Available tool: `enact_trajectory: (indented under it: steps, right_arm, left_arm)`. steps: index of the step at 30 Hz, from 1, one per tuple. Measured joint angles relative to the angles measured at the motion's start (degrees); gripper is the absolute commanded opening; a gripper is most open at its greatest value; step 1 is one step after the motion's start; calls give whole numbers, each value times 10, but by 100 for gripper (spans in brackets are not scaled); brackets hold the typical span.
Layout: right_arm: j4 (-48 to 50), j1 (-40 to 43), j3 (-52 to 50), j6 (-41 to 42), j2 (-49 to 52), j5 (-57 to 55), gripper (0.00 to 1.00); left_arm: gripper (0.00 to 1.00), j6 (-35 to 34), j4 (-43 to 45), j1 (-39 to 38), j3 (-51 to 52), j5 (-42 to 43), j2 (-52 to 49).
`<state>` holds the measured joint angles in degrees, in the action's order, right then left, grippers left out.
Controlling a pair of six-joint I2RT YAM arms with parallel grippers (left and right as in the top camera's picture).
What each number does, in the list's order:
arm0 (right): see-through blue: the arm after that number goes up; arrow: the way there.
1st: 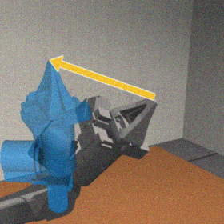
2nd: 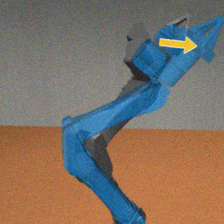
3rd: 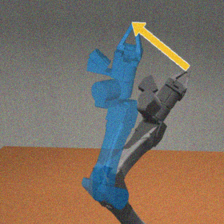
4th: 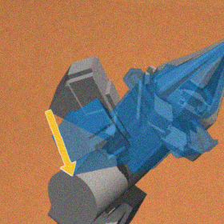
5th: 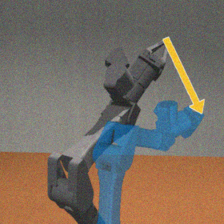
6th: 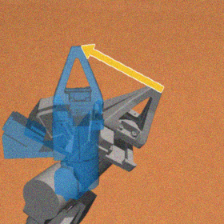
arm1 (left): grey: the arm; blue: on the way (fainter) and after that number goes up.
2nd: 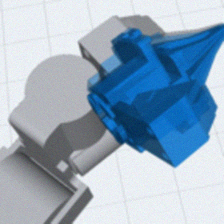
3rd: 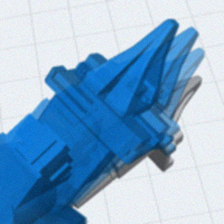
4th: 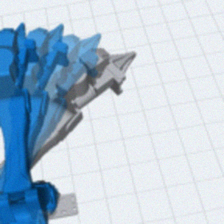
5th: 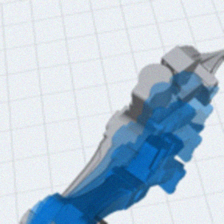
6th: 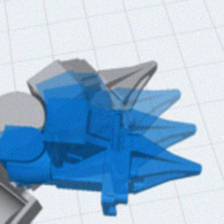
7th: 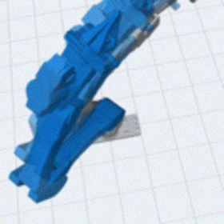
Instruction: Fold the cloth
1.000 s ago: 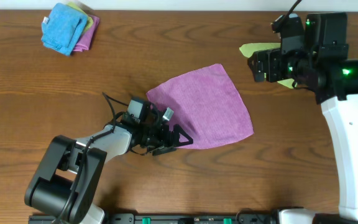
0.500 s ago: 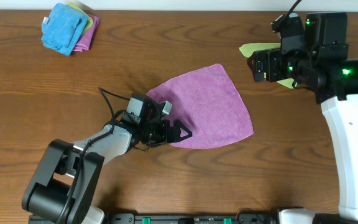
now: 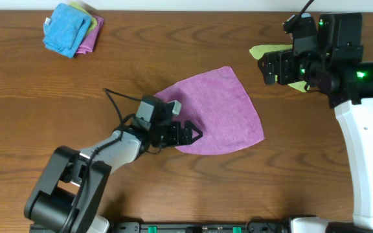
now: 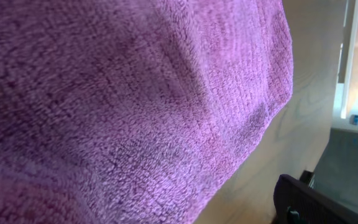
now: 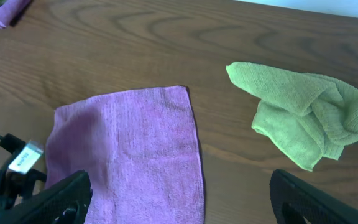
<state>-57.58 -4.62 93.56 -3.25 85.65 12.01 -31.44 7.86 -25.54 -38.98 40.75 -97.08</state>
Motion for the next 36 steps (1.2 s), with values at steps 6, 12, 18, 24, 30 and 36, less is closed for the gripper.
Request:
enact_trajectory:
  steps: [6,12,18,24,30,36]
  right_arm:
    - [0,0,0,0,0,0,92]
    - [0,0,0,0,0,0,93]
    - [0,0,0,0,0,0,93]
    - [0,0,0,0,0,0,93]
    - [0,0,0,0,0,0,93]
    - [0,0,0,0,0,0,93]
  left_arm:
    - [96,-21,0,-21,0,7,0]
    - [95,-43,-9,-21,2,71,-9]
    - [95,-60,-15,-19,11,129,-15]
    - [95,-63,-17,-19,13,156,-21]
    - [98,-63,-16,-19,14,152,-21]
    - [98,-68,-5,-19,14,145,-21]
